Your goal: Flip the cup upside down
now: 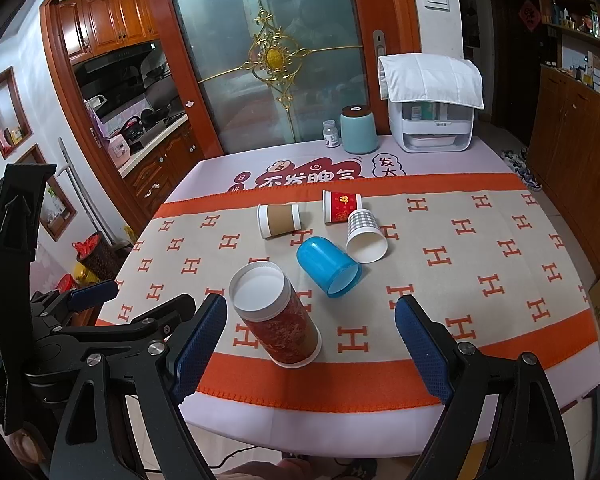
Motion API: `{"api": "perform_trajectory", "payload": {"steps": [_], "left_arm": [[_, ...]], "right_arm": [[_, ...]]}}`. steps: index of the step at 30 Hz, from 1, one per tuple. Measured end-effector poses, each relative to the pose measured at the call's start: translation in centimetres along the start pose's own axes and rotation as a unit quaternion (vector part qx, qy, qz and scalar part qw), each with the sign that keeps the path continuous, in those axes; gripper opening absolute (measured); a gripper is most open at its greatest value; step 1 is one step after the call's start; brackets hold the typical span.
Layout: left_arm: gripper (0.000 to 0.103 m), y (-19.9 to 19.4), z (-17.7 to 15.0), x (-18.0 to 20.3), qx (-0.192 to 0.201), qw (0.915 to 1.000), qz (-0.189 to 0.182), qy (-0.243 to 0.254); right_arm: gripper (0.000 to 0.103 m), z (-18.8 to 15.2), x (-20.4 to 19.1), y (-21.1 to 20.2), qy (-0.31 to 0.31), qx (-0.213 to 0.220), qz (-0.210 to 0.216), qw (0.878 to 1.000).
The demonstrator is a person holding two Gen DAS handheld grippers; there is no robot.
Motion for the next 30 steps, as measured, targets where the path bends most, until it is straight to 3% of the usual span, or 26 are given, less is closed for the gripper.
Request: {"api": "perform_trajectory", "payload": {"steps": [30], "left_arm": [[0.102, 0.31, -0.37, -0.60, -0.005, 1.0000, -0.002, -0.001]], "right_arm": [[0.087, 0.12, -0.10, 0.18, 0.002, -0.004, 0.002, 1.000]]}}
Point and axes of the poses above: each gripper's, at about its wrist camera, not at the fingertips, and y roughly the way its jaws point, x to its right, z to its top, the point moved 4 cm from there along y, roughly the way its jaws point, and after that the axes turned 14 degrees about y, right-handed, at the moved point
